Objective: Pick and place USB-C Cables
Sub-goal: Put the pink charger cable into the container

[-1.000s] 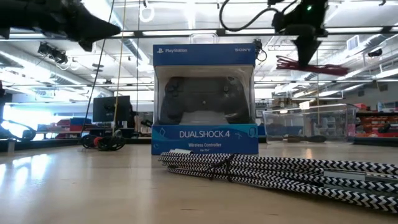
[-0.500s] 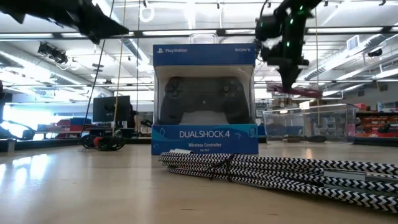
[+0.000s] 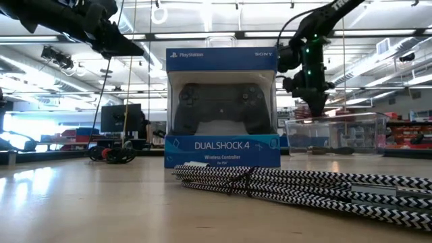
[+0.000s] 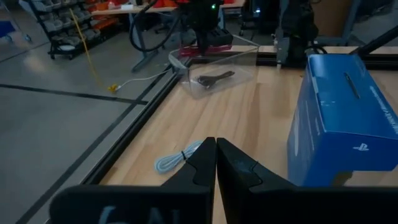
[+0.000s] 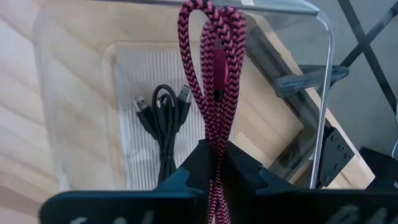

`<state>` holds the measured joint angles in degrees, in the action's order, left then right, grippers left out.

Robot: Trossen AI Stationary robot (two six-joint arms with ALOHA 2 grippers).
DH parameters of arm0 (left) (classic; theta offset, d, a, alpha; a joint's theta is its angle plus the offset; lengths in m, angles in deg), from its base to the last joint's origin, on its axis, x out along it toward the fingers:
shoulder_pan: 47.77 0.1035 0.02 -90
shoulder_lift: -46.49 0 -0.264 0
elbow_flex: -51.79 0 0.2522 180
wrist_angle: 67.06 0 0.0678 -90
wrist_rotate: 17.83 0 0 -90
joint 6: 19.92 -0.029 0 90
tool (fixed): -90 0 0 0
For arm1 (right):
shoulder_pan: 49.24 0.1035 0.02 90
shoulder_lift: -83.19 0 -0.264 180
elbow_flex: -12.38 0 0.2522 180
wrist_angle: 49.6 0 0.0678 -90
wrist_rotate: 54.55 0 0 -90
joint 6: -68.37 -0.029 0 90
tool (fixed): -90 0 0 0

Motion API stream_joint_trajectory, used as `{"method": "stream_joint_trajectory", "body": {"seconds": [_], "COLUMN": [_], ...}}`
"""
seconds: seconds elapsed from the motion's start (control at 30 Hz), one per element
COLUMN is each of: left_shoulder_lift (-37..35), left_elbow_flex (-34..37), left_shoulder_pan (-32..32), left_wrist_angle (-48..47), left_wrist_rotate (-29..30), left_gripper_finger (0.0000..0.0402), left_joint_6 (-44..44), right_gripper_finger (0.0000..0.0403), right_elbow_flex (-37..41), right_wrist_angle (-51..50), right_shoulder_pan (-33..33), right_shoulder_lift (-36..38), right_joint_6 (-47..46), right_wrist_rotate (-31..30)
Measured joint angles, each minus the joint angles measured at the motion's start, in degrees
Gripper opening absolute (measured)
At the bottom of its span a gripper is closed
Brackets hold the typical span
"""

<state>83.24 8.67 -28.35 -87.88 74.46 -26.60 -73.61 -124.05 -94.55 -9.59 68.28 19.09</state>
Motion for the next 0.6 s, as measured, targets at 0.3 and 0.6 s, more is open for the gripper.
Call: {"method": "stream_joint_trajectory", "body": {"seconds": [0.3,0.6], "left_shoulder_lift": [0.0,0.0], "left_elbow_flex": [0.0,0.02], "left_shoulder_pan": [0.02,0.02], "left_wrist_angle": [-0.6,-1.47], "left_wrist_rotate": [-0.11,-0.08], "left_gripper_finger": [0.0021,0.0021], "left_joint_6": [1.01,1.25], "right_gripper_finger": [0.0076,0.0079], "right_elbow_flex": [0.0,0.0], "right_wrist_angle": [0.62,0.13], "right_shoulder_pan": [-1.06,-0.55], "right_shoulder_lift": [-0.63,-0.48], "right_joint_6": [-0.09,0.17], "right_wrist_rotate": [1.95,2.64]}}
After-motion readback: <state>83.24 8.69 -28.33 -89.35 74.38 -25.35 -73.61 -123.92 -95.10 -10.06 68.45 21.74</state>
